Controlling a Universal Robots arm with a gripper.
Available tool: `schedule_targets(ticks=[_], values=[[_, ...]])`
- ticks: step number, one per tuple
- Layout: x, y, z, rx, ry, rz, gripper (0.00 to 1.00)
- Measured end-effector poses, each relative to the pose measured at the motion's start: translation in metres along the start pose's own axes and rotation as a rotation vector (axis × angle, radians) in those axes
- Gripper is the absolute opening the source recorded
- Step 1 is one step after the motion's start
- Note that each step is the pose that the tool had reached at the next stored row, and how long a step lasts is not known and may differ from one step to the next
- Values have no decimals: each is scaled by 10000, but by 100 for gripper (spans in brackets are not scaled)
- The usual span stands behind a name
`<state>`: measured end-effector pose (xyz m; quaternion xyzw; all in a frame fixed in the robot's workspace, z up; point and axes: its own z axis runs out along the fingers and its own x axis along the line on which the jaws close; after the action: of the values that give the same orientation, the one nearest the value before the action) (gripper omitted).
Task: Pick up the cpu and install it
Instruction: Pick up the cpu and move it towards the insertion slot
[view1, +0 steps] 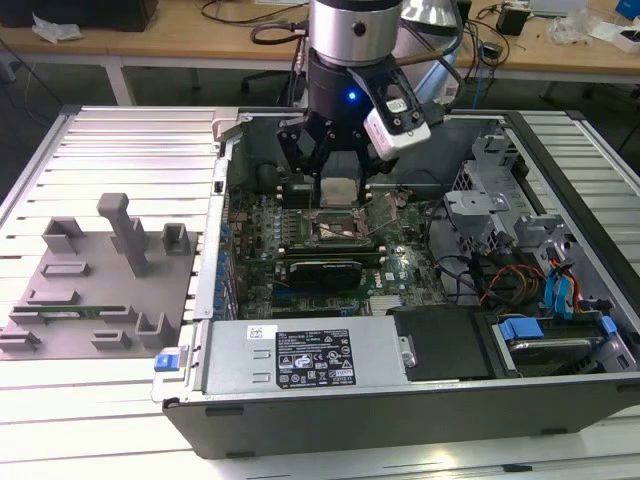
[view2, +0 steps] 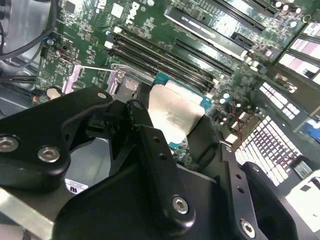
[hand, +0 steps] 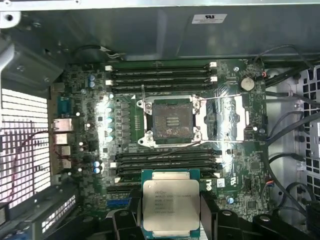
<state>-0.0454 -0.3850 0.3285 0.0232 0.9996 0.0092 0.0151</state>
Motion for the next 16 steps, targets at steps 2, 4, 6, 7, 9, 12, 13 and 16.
schedule_targets(ticks=[2,4,6,7,9,12,13,16], values=[[-24,7,37,1,1,1,55],[-49,20,80,2,1,0,55],[-62,42,124,5,0,1,55],[-68,53,148,7,0,1,55],[-80,60,185,18,1,-2,55],[-101,82,261,30,-1,-1,55],[-105,96,293,32,-1,0,55],[-111,143,376,33,-1,-1,55]])
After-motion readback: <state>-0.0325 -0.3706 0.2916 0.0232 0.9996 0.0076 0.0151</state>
